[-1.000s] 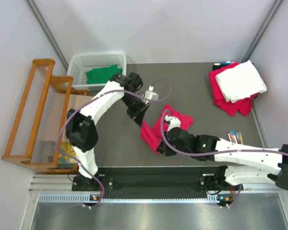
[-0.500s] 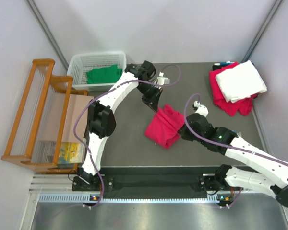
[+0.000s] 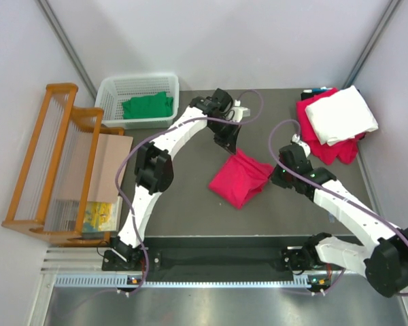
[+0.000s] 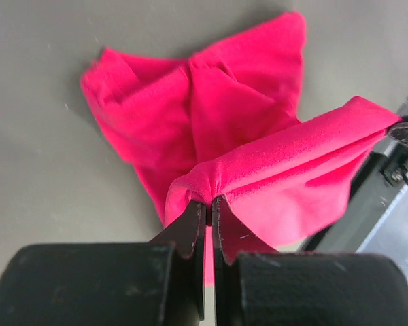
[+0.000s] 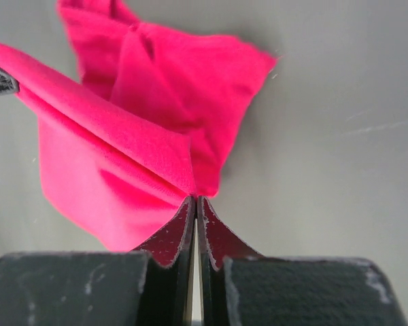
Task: Fold and stack the t-shirts
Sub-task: Fold the tshirt
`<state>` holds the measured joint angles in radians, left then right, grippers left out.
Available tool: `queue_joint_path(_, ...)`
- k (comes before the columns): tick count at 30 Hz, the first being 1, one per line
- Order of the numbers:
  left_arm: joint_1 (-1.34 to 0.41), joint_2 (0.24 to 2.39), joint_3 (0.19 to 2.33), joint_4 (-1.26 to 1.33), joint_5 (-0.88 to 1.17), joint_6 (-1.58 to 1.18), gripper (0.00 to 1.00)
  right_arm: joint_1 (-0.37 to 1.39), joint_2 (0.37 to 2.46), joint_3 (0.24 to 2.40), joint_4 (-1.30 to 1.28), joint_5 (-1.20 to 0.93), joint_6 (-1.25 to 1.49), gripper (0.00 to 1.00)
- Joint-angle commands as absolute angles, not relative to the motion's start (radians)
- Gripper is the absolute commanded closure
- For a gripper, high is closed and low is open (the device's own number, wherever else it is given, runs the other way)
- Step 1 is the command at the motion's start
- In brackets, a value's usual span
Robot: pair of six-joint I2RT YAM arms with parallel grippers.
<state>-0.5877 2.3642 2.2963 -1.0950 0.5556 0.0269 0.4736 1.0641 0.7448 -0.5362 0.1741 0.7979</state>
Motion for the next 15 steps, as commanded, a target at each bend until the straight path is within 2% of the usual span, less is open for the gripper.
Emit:
queue_joint_path(1,-0.580,2.426,2.371,-0.985,0.439,0.021,1.00,0.381,1.112,0.735,-0.532,0.137,0.704,1.00)
queue_joint_path(11,-0.597,2.494,2.396,-0.904,0.354,0.029,1.00,0.308,1.291,0.746,-0.420,0.069,0.669,1.00)
queue_joint_path(13,-0.595,2.510,2.393,-0.893,0.345,0.022,0.88,0.308,1.311,0.739,-0.403,0.069,0.669,1.00)
queue_joint_path(14,-0.595,2.514,2.393,-0.890,0.342,0.018,0.76,0.308,1.324,0.738,-0.400,0.068,0.667,1.00)
queue_joint_path(15,-0.595,2.517,2.395,-0.887,0.333,0.017,0.57,0.308,1.331,0.736,-0.396,0.071,0.666,1.00)
